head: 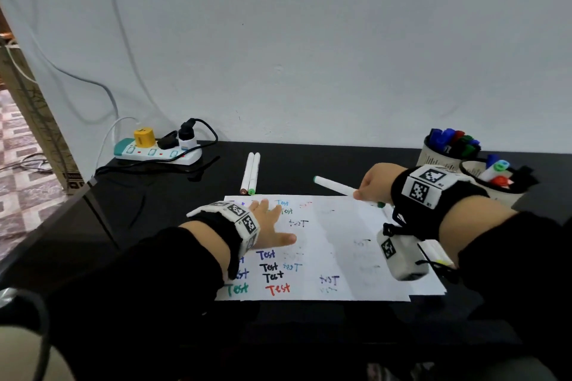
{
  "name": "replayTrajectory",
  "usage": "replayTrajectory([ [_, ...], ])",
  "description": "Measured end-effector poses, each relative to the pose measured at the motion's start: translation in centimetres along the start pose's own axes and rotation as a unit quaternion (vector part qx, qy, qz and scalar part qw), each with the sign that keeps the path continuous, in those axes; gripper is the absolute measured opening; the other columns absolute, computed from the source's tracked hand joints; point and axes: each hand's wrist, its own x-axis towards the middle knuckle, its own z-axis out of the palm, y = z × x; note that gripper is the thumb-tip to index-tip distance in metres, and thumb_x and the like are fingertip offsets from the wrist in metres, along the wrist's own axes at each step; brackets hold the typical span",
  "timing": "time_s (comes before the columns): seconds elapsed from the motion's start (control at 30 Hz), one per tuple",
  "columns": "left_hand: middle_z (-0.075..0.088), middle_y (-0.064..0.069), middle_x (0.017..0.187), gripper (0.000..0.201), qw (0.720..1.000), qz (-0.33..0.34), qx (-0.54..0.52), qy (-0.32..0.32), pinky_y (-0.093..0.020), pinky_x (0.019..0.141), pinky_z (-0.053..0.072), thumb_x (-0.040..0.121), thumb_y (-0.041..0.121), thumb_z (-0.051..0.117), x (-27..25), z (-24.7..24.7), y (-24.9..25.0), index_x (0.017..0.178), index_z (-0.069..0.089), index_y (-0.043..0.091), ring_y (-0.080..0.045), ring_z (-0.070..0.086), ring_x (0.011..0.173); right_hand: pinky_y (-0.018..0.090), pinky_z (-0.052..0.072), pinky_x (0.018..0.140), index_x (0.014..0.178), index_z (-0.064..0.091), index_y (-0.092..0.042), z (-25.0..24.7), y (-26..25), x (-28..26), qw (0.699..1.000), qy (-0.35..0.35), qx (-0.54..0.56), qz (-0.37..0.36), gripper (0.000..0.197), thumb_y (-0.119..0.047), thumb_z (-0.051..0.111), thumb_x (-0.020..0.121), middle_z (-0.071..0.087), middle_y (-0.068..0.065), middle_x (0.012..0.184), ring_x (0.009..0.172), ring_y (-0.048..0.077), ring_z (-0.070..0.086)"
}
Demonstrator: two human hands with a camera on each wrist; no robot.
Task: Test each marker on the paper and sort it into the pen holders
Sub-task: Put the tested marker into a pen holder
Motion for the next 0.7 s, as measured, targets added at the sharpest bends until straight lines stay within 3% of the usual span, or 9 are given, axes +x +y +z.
replayTrajectory([
  [0.13, -0.015, -0.013, 0.156, 0.096, 0.998, 0.009, 0.062, -0.033, -0.052, 0.116, 0.009, 0.083, 0.072, 0.036, 0.6, 0.7, 1.3, 0.15, -0.008, 0.019, -0.031, -0.004, 0.145, 0.023, 0.04, 0.053, 0.102, 0.064, -0.003, 0.8, 1.8, -0.2, 0.998, -0.013, 0.012, 0.057, 0.034, -0.035, 0.057, 0.092, 0.059, 0.002, 0.073, 0.059, 0.014, 0.051],
  [0.23, -0.018, -0.012, 0.155, 0.1, 0.996, 0.0, 0.08, -0.036, -0.052, 0.116, 0.009, 0.081, 0.074, 0.038, 0.8, 0.8, 1.6, 0.149, -0.011, 0.019, -0.03, -0.005, 0.145, 0.022, 0.038, 0.048, 0.078, 0.055, -0.007, 2.0, 2.8, -0.3, 0.996, -0.022, 0.026, 0.081, 0.03, -0.033, 0.059, 0.092, 0.053, 0.0, 0.062, 0.053, 0.012, 0.049],
  [0.3, -0.017, -0.012, 0.155, 0.099, 0.996, 0.0, 0.088, -0.035, -0.052, 0.116, 0.01, 0.082, 0.074, 0.037, 0.6, 0.7, 1.7, 0.149, -0.012, 0.019, -0.03, -0.004, 0.145, 0.022, 0.038, 0.046, 0.069, 0.047, -0.008, 2.7, 3.2, -0.5, 0.995, -0.024, 0.03, 0.093, 0.036, -0.033, 0.06, 0.091, 0.053, 0.0, 0.058, 0.049, 0.013, 0.049],
  [0.43, -0.018, -0.012, 0.155, 0.099, 0.995, -0.003, 0.098, -0.037, -0.051, 0.116, 0.008, 0.082, 0.074, 0.036, 0.5, 0.6, 1.8, 0.149, -0.013, 0.019, -0.029, -0.005, 0.145, 0.024, 0.038, 0.049, 0.064, 0.038, -0.016, 3.9, 4.0, -1.1, 0.994, -0.019, 0.012, 0.105, 0.038, -0.033, 0.059, 0.091, 0.047, -0.008, 0.03, 0.041, 0.008, 0.048],
  [0.53, -0.018, -0.011, 0.155, 0.099, 0.995, -0.008, 0.095, -0.041, -0.05, 0.117, 0.008, 0.082, 0.073, 0.036, 0.5, 0.7, 1.8, 0.148, -0.013, 0.019, -0.028, -0.005, 0.145, 0.026, 0.039, 0.06, 0.064, 0.029, -0.018, 4.5, 4.7, -1.2, 0.994, -0.02, -0.025, 0.109, 0.045, -0.039, 0.062, 0.087, 0.044, -0.003, 0.059, 0.054, 0.009, 0.039],
  [0.63, -0.017, -0.011, 0.156, 0.098, 0.995, -0.011, 0.091, -0.04, -0.049, 0.117, 0.008, 0.083, 0.072, 0.037, 0.6, 0.7, 1.8, 0.148, -0.013, 0.019, -0.028, -0.005, 0.145, 0.021, 0.027, 0.051, 0.062, 0.018, -0.02, 4.8, 5.1, -1.2, 0.991, -0.04, -0.031, 0.121, 0.054, -0.04, 0.062, 0.087, 0.024, -0.002, 0.064, 0.054, 0.008, 0.031],
  [0.7, -0.017, -0.012, 0.156, 0.098, 0.995, -0.011, 0.091, -0.037, -0.049, 0.117, 0.008, 0.083, 0.072, 0.037, 0.6, 0.8, 1.9, 0.149, -0.013, 0.019, -0.028, -0.004, 0.145, 0.021, 0.027, 0.05, 0.063, 0.018, -0.02, 4.7, 5.2, -1.5, 0.992, -0.034, -0.023, 0.121, 0.055, -0.04, 0.064, 0.085, 0.023, -0.004, 0.064, 0.054, 0.008, 0.03],
])
